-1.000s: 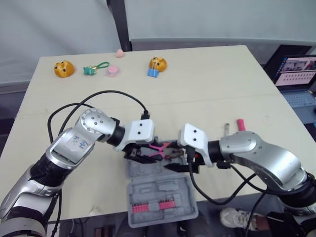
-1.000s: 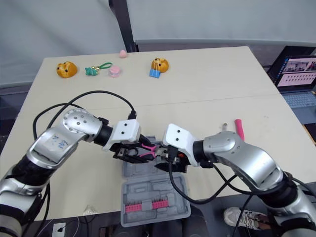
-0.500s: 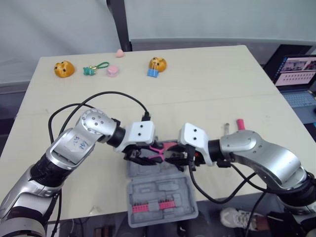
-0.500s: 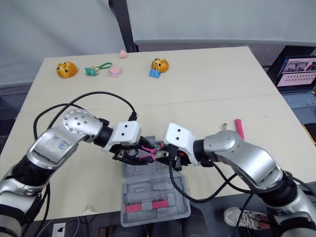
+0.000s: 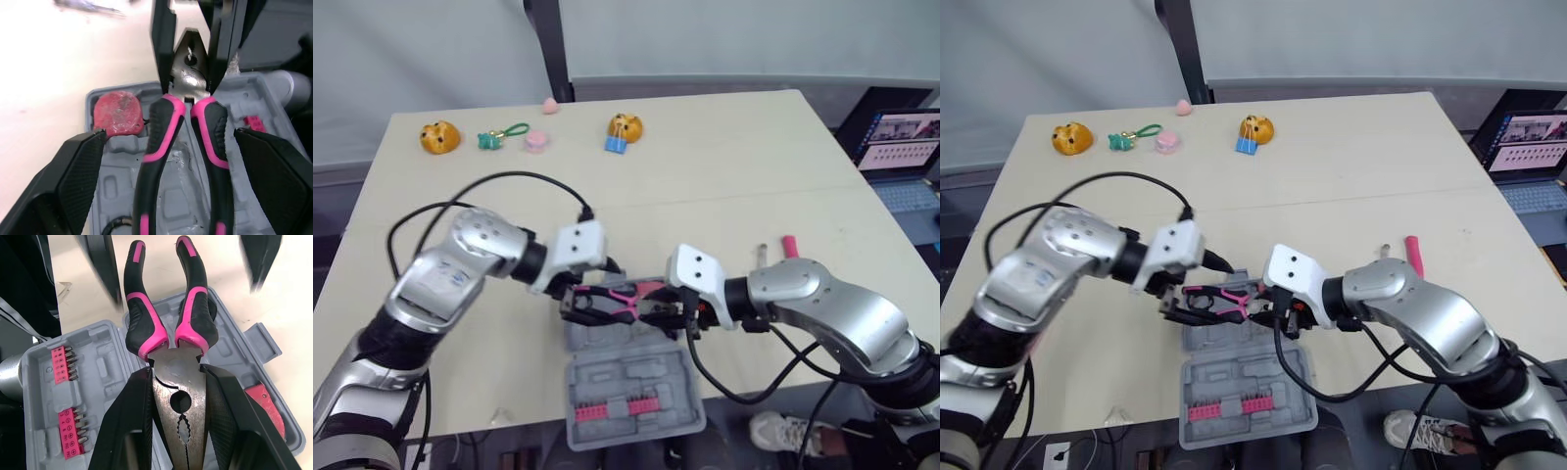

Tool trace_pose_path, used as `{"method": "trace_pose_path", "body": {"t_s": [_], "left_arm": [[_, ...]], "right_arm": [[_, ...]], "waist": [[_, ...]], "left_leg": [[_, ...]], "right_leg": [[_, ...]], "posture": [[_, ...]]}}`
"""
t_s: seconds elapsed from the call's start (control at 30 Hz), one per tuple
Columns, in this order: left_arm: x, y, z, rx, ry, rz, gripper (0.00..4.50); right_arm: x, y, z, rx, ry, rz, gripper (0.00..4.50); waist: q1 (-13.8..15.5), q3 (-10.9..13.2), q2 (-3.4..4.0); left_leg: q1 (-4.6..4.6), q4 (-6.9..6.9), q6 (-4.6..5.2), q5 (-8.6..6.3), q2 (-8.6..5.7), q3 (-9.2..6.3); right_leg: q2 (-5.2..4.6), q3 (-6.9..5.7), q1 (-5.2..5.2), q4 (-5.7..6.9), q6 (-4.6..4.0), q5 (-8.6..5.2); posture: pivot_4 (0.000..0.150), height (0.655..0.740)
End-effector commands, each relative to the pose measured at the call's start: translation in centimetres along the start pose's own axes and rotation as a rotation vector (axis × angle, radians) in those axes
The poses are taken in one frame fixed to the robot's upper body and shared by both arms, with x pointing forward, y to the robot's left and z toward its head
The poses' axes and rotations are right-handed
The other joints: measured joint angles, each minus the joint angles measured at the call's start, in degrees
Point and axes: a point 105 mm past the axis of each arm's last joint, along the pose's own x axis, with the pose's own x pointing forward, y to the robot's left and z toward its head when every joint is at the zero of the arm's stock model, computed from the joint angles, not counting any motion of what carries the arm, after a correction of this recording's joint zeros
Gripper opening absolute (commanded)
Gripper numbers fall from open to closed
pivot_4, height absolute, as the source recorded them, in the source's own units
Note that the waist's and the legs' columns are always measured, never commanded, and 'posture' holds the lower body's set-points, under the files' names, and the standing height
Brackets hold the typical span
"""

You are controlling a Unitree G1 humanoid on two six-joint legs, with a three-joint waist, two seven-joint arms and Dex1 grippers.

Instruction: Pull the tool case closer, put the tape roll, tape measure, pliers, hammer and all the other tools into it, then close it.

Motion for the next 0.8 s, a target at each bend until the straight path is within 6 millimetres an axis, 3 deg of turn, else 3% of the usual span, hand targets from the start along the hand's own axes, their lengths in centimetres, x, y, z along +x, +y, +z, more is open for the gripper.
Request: {"method": "trace_pose_path", "body": {"t_s": [0.03, 0.13, 0.2, 0.27, 0.53, 0.8], "left_arm": [[-4.1, -0.1, 2.6, 0.026, -0.152, 0.097, 4.50], [-7.1, -0.5, 1.7, -0.011, -0.238, 0.230, 4.50], [-8.0, -1.3, 0.9, -0.018, -0.271, 0.271, 4.50], [-8.4, -2.4, 0.2, -0.057, -0.302, 0.249, 4.50], [-9.6, -7.4, -5.8, -0.092, -0.239, 0.321, 4.50], [-10.9, -9.6, -8.9, -0.056, -0.307, 0.507, 4.50]], "right_arm": [[-0.5, 0.4, 0.6, -0.032, -0.028, 0.004, 0.97], [-1.1, 0.4, 0.4, -0.020, -0.020, -0.004, 0.97], [-1.5, 0.4, 0.2, -0.018, -0.013, -0.007, 0.97], [-1.8, 0.5, 0.1, -0.020, -0.008, -0.004, 0.97], [-3.3, 0.9, -0.9, -0.032, 0.045, 0.039, 0.97], [-3.8, 0.6, -2.3, -0.032, 0.071, 0.058, 0.97]], "waist": [[-0.09, 0.00, 0.00], [-0.73, 0.00, 0.01], [-1.13, 0.00, 0.00], [-1.15, 0.00, 0.00], [-1.21, 0.01, 0.02], [-1.10, 0.01, 0.01]], "left_leg": [[0.01, 0.00, 0.00, 0.00, 0.00, -0.15], [0.01, -0.01, 0.00, 0.00, -0.01, -0.31], [0.05, -0.04, 0.00, 0.00, 0.04, -0.35], [0.03, -0.02, 0.00, 0.00, 0.03, -0.35], [0.14, 0.02, 0.00, 0.00, 0.19, -0.24], [0.19, 0.02, 0.00, -0.01, 0.20, -0.28]], "right_leg": [[-0.01, 0.03, -0.01, 0.00, 0.00, 0.00], [-0.03, 0.04, -0.02, 0.00, 0.00, 0.00], [-0.06, 0.03, -0.02, 0.05, 0.00, 0.00], [-0.06, 0.01, -0.02, 0.05, -0.01, 0.00], [-0.12, 0.16, 0.03, 0.08, -0.01, 0.00], [-0.14, 0.14, 0.12, 0.02, -0.03, 0.00]], "posture": [[0.150, 0.7155], [0.150, 0.7155], [0.150, 0.7155], [0.150, 0.7155], [0.150, 0.7155], [0.150, 0.7155]]}}
